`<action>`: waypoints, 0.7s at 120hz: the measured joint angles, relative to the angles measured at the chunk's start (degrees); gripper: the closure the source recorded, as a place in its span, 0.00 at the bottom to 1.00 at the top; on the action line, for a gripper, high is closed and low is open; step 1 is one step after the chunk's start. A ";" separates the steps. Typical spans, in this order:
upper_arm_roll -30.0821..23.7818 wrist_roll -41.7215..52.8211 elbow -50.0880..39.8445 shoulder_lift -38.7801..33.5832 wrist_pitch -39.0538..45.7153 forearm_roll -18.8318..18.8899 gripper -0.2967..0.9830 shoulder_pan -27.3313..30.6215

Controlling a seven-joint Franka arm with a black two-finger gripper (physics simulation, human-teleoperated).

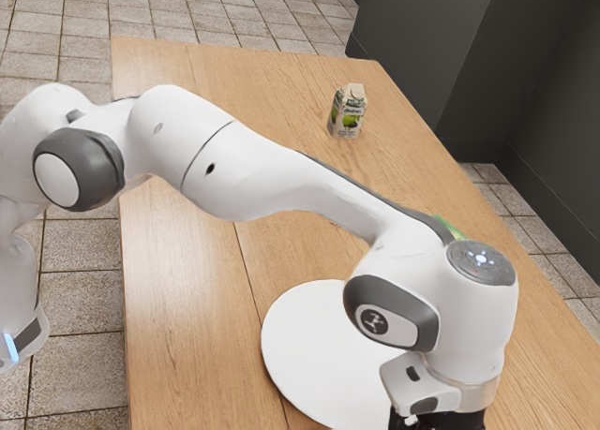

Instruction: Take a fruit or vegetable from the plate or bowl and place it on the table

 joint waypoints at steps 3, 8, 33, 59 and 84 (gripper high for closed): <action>0.04 -0.02 0.10 0.30 0.10 0.07 0.58 -0.17; 0.22 -0.01 -0.23 0.56 0.53 0.19 0.49 -0.40; 1.64 0.01 -1.50 -1.45 1.94 1.13 0.29 -0.80; 21.85 -9.41 -25.88 -34.54 -3.40 1.47 0.25 21.27; 24.50 -32.29 -28.37 -39.46 -16.12 6.53 0.23 10.02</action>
